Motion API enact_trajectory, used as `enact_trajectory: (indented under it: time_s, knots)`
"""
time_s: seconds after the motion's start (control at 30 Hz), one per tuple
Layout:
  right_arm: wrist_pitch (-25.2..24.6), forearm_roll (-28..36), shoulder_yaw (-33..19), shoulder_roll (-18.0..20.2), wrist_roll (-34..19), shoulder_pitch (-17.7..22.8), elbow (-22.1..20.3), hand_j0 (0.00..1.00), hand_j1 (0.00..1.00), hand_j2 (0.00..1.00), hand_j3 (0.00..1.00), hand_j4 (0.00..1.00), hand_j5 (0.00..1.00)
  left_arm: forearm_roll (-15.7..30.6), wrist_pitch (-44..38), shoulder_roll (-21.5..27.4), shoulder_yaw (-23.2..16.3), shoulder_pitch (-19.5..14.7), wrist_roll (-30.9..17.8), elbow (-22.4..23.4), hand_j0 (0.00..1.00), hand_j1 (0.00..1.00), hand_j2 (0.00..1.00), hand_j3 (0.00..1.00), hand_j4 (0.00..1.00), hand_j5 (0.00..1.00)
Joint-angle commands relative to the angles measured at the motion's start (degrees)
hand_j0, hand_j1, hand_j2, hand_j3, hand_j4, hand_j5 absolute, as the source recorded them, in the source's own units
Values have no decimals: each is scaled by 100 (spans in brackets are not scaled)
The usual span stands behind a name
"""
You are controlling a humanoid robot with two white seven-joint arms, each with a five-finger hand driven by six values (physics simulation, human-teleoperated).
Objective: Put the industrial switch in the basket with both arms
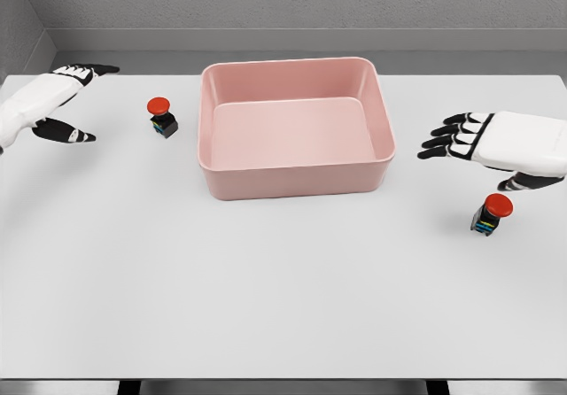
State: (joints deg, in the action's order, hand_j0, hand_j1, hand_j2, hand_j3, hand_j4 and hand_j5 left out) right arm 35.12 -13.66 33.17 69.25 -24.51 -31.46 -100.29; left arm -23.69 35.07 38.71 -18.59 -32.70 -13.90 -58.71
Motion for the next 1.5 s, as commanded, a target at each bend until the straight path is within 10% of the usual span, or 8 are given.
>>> enact_trajectory:
  time_s: [0.0,0.33,0.67,1.2,1.47]
  knots:
    - [-12,30,-21,27,-1,0,1,100,100,100,100,100,100,40,-7,5,5,0,2,-9,100,100,100,100,100,100]
    - [-12,3,498,519,307,97,932,100,100,100,100,100,100,-119,-7,-373,-92,-211,-16,237,100,100,100,100,100,100]
    - [-12,-128,928,537,403,105,932,100,100,100,100,100,100,-127,-7,-707,-470,-659,-139,870,100,100,100,100,100,100]
    - [-12,-673,1095,-290,359,114,1556,99,99,99,99,99,99,-162,-7,-1032,-953,-1204,-209,1371,100,100,100,100,100,100]
    - [-12,-770,1087,-342,359,114,1556,78,78,78,78,78,78,-206,-7,-1147,-1032,-1318,-218,1503,100,100,100,100,100,100]
